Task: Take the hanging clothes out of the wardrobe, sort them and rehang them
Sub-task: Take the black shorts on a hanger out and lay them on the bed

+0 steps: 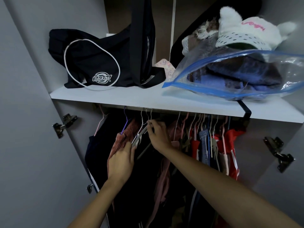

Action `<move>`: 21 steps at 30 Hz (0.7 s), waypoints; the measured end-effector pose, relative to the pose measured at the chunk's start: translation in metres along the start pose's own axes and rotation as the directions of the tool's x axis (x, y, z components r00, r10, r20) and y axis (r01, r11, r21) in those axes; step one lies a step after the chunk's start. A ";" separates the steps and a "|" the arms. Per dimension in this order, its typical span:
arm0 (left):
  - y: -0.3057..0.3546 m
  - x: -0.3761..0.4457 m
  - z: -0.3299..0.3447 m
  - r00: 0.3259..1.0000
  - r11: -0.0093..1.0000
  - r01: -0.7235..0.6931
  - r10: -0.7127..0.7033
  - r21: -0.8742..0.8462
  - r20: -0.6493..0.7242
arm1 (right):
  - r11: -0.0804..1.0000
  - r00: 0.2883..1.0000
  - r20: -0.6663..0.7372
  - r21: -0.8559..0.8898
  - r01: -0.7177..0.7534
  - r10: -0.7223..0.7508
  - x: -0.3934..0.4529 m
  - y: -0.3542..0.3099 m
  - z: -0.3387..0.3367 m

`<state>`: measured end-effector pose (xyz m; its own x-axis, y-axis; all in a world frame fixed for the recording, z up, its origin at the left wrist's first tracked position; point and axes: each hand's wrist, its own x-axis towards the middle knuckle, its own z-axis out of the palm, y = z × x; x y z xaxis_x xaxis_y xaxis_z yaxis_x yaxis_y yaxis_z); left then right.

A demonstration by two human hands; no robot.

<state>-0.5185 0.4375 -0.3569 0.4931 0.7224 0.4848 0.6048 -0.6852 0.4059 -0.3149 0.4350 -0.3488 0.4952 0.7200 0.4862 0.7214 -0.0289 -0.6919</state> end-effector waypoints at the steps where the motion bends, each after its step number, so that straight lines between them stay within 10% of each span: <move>1: -0.003 -0.004 -0.006 1.000 1.000 -0.004 0.004 -0.001 0.000 | 1.000 0.999 0.021 -0.005 0.027 -0.027 -0.003 -0.004 -0.003; 9: -0.042 -0.034 -0.069 0.999 0.998 -0.049 0.049 -0.030 0.006 | 0.988 0.987 0.107 -0.088 0.127 -0.117 -0.022 -0.032 -0.033; 21: -0.102 -0.084 -0.159 0.982 0.980 -0.189 0.190 -0.069 0.009 | 0.953 0.936 0.254 -0.242 -0.181 0.242 -0.072 -0.055 -0.042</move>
<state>-0.7214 0.4320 -0.3158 0.6046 0.5801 0.5459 0.4565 -0.8139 0.3593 -0.3702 0.3558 -0.3233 0.5153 0.8435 0.1517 0.7154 -0.3259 -0.6180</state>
